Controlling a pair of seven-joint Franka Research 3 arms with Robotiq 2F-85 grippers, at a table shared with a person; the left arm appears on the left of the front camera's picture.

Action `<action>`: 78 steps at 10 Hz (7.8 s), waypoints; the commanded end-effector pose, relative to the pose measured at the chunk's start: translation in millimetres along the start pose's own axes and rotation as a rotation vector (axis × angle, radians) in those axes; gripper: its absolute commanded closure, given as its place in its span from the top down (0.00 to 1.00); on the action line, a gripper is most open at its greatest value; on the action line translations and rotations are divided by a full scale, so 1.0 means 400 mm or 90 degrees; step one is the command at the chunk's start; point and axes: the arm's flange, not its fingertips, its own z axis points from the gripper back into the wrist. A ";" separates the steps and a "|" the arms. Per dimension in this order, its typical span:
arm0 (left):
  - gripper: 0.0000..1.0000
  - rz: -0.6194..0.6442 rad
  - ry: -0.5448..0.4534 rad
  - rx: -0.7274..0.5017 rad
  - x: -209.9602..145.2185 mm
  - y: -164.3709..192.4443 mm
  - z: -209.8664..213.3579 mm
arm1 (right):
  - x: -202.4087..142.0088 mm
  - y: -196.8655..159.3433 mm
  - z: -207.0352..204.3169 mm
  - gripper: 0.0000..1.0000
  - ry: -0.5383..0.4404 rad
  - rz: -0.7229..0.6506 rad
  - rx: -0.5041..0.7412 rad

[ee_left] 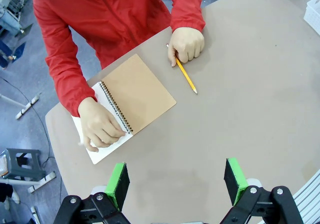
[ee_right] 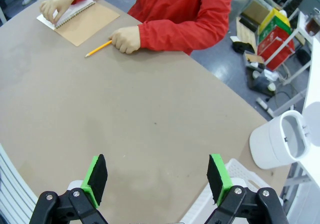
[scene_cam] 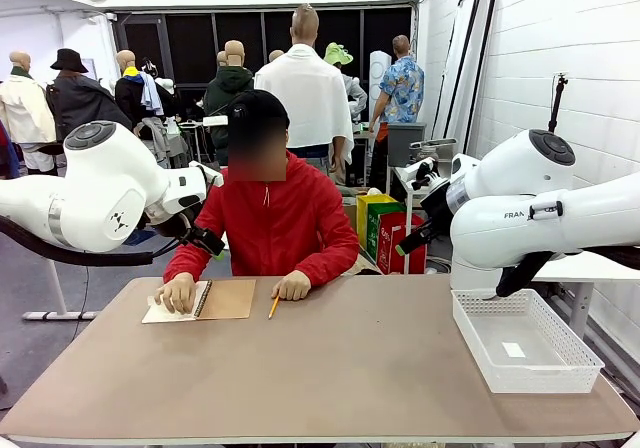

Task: Sort the paper based on its condition.
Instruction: If a person hands you a paper, place it in the Organizing basket , and if it's crumpled, put it in the Trash can.

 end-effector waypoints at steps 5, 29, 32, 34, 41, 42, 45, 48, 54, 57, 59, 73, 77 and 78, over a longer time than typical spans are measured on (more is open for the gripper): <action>1.00 -0.003 0.001 -0.001 0.000 -0.002 0.000 | 0.000 -0.001 0.000 1.00 -0.001 -0.001 0.001; 1.00 -0.003 0.001 -0.001 0.000 -0.002 0.000 | 0.000 -0.001 0.000 1.00 -0.001 -0.001 0.001; 1.00 -0.003 0.001 -0.001 0.000 -0.002 0.000 | 0.000 -0.001 0.000 1.00 -0.001 -0.001 0.001; 1.00 -0.003 0.001 -0.001 0.000 -0.002 0.000 | 0.000 -0.001 0.000 1.00 -0.001 -0.001 0.001; 1.00 -0.003 0.001 -0.001 0.000 -0.002 0.000 | 0.000 -0.001 0.000 1.00 -0.001 -0.001 0.001; 1.00 -0.003 0.001 -0.001 0.000 -0.002 0.000 | 0.000 -0.001 0.000 1.00 -0.001 -0.001 0.001; 1.00 -0.003 0.001 -0.001 0.000 -0.002 0.000 | 0.000 -0.001 0.000 1.00 -0.001 -0.001 0.001; 1.00 -0.003 0.001 -0.001 0.000 -0.002 0.000 | 0.000 -0.001 0.000 1.00 -0.001 -0.001 0.001; 1.00 -0.003 0.001 -0.001 0.000 -0.002 0.000 | 0.000 -0.001 0.000 1.00 -0.001 -0.001 0.001; 1.00 -0.003 0.001 -0.001 0.000 -0.002 0.000 | 0.000 -0.001 0.000 1.00 -0.001 -0.001 0.001; 1.00 -0.003 0.001 -0.001 0.000 -0.002 0.000 | 0.000 -0.001 0.000 1.00 -0.001 -0.001 0.001; 1.00 -0.003 0.001 -0.001 0.000 -0.002 0.000 | 0.000 -0.001 0.000 1.00 -0.001 -0.001 0.001; 1.00 -0.003 0.001 -0.001 0.000 -0.002 0.000 | 0.000 -0.001 0.000 1.00 -0.001 -0.001 0.001; 1.00 -0.003 0.001 -0.001 0.000 -0.002 0.000 | 0.000 -0.001 0.000 1.00 -0.001 -0.001 0.001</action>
